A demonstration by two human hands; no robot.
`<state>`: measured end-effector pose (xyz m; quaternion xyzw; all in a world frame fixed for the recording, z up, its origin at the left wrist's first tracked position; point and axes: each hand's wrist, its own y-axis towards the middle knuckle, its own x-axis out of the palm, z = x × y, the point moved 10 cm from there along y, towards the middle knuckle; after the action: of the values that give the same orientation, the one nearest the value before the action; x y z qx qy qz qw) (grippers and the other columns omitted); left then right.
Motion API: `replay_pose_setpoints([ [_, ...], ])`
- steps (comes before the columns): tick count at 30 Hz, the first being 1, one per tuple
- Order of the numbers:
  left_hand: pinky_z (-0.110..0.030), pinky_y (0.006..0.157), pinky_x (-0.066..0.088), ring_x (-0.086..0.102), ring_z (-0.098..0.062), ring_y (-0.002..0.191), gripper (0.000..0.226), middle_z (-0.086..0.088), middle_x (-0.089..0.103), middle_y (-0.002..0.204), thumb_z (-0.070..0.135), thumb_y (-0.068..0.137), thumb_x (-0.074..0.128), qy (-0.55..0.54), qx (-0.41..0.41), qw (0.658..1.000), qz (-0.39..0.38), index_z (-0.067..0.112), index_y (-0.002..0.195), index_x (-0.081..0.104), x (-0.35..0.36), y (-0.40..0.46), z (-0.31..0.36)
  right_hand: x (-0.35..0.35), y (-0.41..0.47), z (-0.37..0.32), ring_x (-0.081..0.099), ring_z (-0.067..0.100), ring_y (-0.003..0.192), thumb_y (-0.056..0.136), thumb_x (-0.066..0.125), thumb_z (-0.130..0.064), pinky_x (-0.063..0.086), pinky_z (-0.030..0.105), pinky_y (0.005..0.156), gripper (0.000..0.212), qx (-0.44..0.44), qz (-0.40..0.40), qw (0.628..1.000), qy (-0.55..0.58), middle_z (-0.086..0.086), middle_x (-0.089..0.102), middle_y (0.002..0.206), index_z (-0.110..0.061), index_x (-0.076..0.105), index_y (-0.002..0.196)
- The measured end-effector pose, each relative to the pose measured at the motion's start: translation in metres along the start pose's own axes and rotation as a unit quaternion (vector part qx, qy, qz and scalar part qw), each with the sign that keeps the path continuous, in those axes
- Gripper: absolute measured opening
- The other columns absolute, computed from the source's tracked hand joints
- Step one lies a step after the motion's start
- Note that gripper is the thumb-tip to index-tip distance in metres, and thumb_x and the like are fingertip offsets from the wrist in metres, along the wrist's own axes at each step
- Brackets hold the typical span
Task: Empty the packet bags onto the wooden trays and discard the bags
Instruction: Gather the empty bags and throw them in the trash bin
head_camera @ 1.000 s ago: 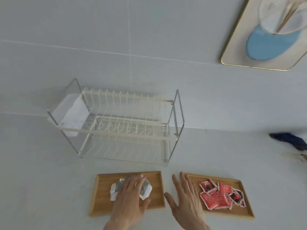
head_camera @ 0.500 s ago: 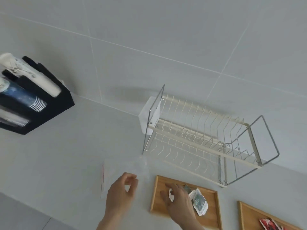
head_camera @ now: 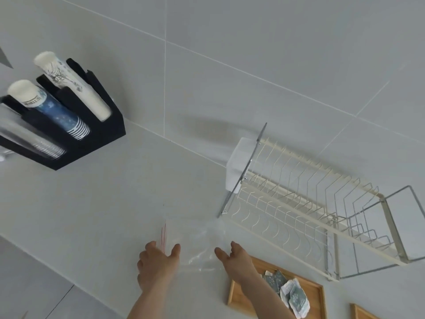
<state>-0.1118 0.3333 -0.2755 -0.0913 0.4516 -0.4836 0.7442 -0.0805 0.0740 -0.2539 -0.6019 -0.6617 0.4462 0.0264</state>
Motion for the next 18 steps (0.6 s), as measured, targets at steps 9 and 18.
replay_pose_setpoints([
  [9,-0.036,0.078,0.049,0.060,-0.030,0.088,0.024,0.001,0.064,0.089,0.045,0.094,0.052,-0.010,0.001,1.000,-0.016,0.022,0.096,0.054,0.003,0.010,-0.007,0.000,-0.002,0.014,0.060,0.028,0.117,0.095,0.063,-0.032,0.043,0.034,0.101,0.048,0.045,0.090,0.995,-0.026,0.010,0.067,0.113,-0.004,0.059,0.133],
  [18,-0.047,0.072,0.061,0.070,-0.028,0.067,0.025,-0.002,0.071,0.096,0.008,0.088,0.062,-0.226,0.022,0.972,-0.059,0.026,0.090,0.045,0.008,-0.004,0.007,-0.016,-0.005,0.025,0.066,0.026,0.096,0.086,0.067,-0.016,0.055,0.044,0.091,0.036,0.070,0.144,0.986,0.045,-0.005,0.065,0.090,-0.017,0.058,0.121],
])
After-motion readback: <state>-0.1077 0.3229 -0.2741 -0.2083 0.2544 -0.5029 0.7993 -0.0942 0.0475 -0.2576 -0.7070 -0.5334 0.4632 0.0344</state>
